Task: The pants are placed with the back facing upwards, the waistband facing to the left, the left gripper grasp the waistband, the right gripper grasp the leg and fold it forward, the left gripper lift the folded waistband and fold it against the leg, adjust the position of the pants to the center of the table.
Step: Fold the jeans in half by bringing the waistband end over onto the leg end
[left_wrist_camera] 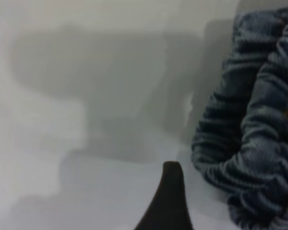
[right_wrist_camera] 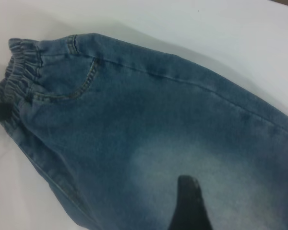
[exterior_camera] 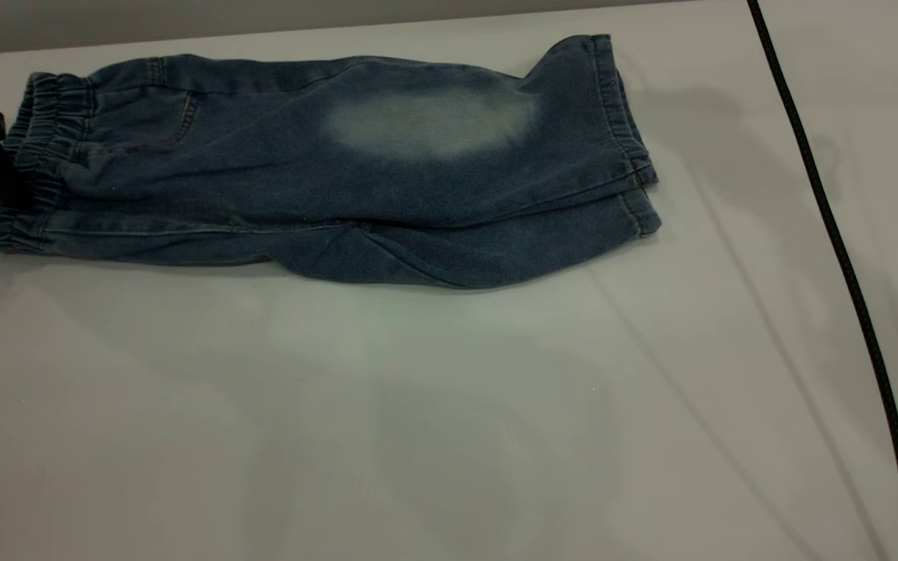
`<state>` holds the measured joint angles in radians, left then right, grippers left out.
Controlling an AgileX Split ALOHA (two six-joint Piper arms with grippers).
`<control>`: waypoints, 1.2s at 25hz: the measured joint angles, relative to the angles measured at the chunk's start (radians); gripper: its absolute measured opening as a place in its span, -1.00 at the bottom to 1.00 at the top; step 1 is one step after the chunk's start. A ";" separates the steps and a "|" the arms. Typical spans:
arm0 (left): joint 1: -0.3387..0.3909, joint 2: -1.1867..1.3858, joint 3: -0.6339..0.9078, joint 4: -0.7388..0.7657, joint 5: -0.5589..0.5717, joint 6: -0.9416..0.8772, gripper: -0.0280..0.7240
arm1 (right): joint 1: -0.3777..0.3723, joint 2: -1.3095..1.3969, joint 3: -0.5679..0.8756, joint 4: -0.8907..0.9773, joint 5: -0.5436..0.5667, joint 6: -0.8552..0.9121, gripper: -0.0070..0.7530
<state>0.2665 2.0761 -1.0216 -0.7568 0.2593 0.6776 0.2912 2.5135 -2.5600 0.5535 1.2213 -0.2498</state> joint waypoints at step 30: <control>0.000 0.047 0.000 -0.356 0.000 0.261 -0.50 | 0.010 0.035 0.000 0.034 -0.001 0.001 0.14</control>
<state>0.2665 2.1235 -1.0216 -1.1130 0.2589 0.9382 0.3010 2.5487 -2.5600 0.5873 1.2202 -0.2488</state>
